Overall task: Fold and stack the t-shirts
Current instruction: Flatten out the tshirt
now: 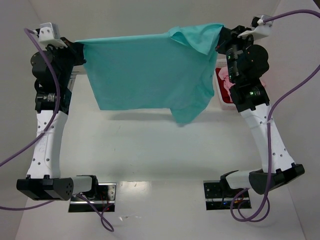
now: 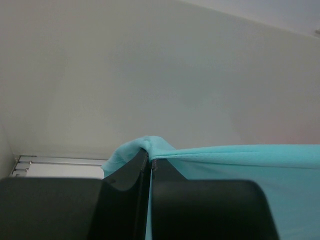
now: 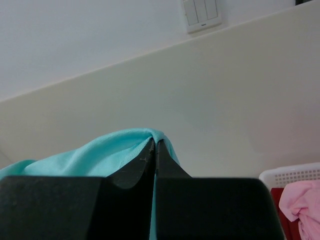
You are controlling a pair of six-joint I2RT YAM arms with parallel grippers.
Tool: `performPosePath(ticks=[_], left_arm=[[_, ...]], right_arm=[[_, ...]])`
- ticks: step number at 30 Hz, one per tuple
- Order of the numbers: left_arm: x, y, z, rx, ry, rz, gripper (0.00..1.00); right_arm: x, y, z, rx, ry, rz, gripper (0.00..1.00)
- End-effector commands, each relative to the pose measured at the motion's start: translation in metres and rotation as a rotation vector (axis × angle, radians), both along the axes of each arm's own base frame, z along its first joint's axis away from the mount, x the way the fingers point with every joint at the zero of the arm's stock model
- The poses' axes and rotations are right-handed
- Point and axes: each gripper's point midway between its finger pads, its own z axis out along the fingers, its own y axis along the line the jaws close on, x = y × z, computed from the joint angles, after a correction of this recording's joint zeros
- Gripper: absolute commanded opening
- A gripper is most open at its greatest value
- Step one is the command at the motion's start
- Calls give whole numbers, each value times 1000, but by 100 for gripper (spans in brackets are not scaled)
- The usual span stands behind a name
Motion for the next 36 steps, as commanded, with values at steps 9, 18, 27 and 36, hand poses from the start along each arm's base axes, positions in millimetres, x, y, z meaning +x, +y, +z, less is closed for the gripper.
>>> performPosePath(ticks=[9,18,27,36], left_arm=[[14,9,-2,106,-2,38,0],[3,8,1,96,-3,34,0],[5,-6,-15,117,20,-103,0],[-4,-34,-52,202,152,-281,0]], right_arm=[[13,-24,-20,16,29,-94,0],[-2,-34,-3,42,-11,-124,0],[-5,-40,8,33,-32,-157,0],[9,-37,-4,6,-11,-165,0]])
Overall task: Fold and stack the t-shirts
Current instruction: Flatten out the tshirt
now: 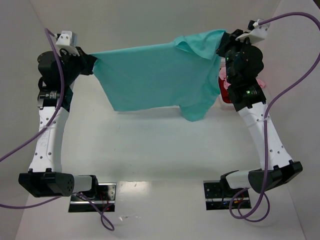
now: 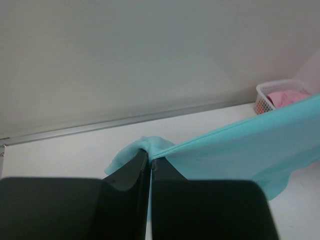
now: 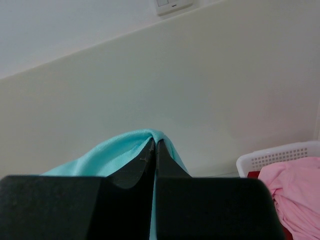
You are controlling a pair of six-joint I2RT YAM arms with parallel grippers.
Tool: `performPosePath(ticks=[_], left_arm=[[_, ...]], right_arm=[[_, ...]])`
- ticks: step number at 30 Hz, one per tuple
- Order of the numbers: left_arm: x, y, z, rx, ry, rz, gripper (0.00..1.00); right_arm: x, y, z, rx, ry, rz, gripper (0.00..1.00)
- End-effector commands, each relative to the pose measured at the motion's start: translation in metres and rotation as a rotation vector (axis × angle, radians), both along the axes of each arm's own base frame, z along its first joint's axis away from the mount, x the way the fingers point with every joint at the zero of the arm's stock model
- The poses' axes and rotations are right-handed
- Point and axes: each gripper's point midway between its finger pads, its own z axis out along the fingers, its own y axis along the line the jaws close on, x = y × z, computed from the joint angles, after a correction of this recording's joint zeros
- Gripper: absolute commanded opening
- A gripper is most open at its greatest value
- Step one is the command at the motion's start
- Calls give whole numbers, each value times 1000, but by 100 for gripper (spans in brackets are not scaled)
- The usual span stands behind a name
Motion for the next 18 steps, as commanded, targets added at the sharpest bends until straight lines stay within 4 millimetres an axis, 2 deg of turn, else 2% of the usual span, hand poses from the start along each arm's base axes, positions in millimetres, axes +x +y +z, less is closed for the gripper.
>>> performPosePath(ticks=[1,5,11,12,15,16,17,18], left_arm=[[-11,-3,4,68,5,-52,0],[-6,12,-11,112,72,20,0],[-1,19,-33,167,147,35,0],[5,20,-48,179,186,30,0],[8,16,-79,186,269,-7,0],[11,16,-99,170,301,-8,0],[12,18,-110,154,325,8,0],[15,15,-125,144,352,11,0]], right_arm=[[-8,-19,29,15,-88,-72,0],[-8,-19,29,15,-88,-72,0],[-7,-20,24,20,-68,-77,0],[-5,-19,19,27,-59,-74,0],[0,-15,1,37,-23,-56,0],[2,-12,-6,42,-11,-44,0],[9,-10,-20,33,18,-45,0],[10,-8,-22,27,27,-35,0]])
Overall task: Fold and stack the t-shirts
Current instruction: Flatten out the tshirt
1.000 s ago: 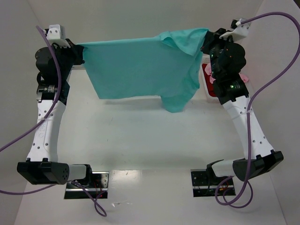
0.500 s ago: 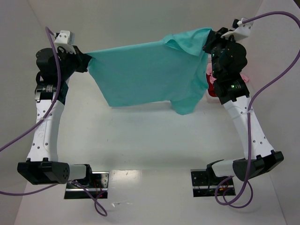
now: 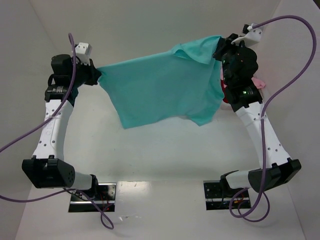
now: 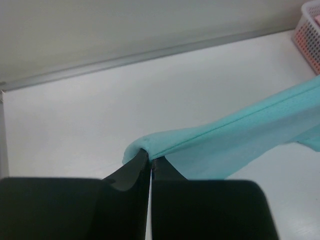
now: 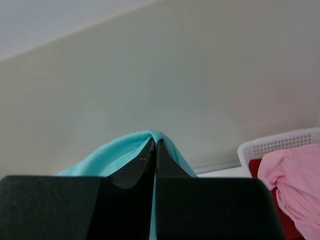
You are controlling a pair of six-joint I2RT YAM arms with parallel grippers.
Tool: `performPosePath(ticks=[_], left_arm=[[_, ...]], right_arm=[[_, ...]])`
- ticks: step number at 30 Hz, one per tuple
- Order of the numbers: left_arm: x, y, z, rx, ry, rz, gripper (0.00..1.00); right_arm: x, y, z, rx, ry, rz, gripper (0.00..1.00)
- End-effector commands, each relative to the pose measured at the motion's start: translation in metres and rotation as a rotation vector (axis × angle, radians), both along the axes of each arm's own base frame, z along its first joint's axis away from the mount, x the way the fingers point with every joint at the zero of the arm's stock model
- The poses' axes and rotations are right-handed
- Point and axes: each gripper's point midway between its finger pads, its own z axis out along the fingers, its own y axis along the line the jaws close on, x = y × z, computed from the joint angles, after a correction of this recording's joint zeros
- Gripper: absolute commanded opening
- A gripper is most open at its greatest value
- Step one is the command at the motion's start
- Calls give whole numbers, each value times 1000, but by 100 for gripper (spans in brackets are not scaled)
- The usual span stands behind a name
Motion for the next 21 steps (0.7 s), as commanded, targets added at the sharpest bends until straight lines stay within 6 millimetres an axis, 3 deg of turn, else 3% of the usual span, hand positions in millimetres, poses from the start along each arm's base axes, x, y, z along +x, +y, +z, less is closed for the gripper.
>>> performPosePath(ticks=[1,2,4,6,9,12,13,15,16,18,19,21], left_arm=[[8,10,-45,1,84,55,0],[9,8,-67,-17,133,75,0],[14,7,-82,-44,148,85,0],[18,10,-109,-62,210,123,0],[21,31,-122,-25,247,238,0],[24,46,-101,19,217,307,0],[22,41,-102,43,240,287,0],[28,34,-83,115,224,232,0],[21,32,-90,218,271,178,0],[26,20,-97,326,318,131,0],[24,25,-81,388,326,133,0],[29,26,-80,428,352,107,0]], right_arm=[[10,-9,-14,21,13,-40,0],[12,-8,-23,14,37,-40,0],[22,-3,-38,10,69,-30,0],[29,1,-51,3,87,-18,0],[36,3,-56,-1,98,-18,0],[35,1,-49,6,81,-27,0],[33,-3,-43,3,70,-45,0],[34,-11,-32,4,50,-71,0],[35,-15,-32,5,50,-80,0],[32,-20,-18,13,22,-89,0],[32,-20,-18,13,22,-89,0],[30,-26,-7,22,0,-107,0]])
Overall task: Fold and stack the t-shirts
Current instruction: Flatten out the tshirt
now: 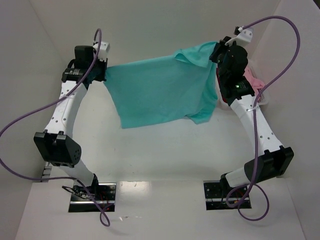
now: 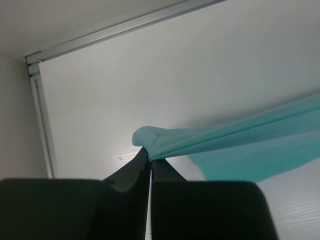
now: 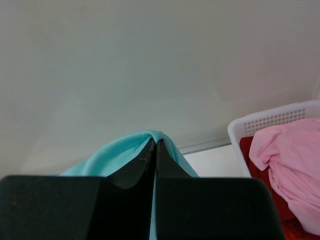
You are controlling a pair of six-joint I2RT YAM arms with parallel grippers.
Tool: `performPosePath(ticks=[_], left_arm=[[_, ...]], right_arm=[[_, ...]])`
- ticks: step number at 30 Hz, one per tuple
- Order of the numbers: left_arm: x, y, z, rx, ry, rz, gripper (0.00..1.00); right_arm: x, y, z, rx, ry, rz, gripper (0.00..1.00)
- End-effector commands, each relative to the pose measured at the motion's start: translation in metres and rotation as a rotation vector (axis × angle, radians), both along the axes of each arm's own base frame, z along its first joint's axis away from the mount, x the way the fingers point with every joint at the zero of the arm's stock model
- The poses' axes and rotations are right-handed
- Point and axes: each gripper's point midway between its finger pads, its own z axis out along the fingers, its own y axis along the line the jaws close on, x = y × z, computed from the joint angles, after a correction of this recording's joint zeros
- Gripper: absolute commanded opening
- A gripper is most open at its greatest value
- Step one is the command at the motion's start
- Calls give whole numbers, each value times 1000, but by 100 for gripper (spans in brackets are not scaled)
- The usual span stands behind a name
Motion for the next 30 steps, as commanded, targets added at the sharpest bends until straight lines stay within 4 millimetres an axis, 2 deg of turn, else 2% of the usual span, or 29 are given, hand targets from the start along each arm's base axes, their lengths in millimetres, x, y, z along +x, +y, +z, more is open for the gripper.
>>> performPosePath(ticks=[1,2,4,5,6,8,9,10,12,14,15,18,20,24,30], left_arm=[[-15,22,-11,202,147,-33,0],[-15,24,2,241,125,-61,0],[-22,13,-4,292,159,-132,0],[-26,17,5,349,142,-124,0],[-26,19,6,373,144,-107,0],[-30,23,21,383,96,-79,0],[-31,35,28,422,78,-16,0],[-25,42,30,435,34,42,0],[-28,61,52,471,-47,166,0],[-29,65,71,498,-128,210,0],[-30,69,65,521,-120,223,0],[-32,83,77,596,-148,281,0],[-33,89,72,665,-130,298,0],[-31,90,77,700,-153,322,0],[-32,86,118,727,-313,313,0]], right_arm=[[-12,-31,58,30,-147,-100,0],[-12,-31,58,30,-147,-100,0],[-12,-35,62,40,-158,-109,0],[-12,-33,60,36,-150,-97,0],[-13,-34,64,38,-158,-97,0],[-13,-32,64,36,-159,-88,0],[-13,-32,64,36,-159,-88,0],[-13,-32,64,36,-159,-88,0],[-14,-32,69,39,-168,-88,0],[-14,-33,69,30,-166,-89,0],[-18,-33,73,32,-175,-89,0],[-20,-34,72,32,-175,-89,0],[-20,-34,72,32,-175,-89,0],[-22,-33,77,33,-186,-80,0],[-29,-31,91,43,-209,-59,0]])
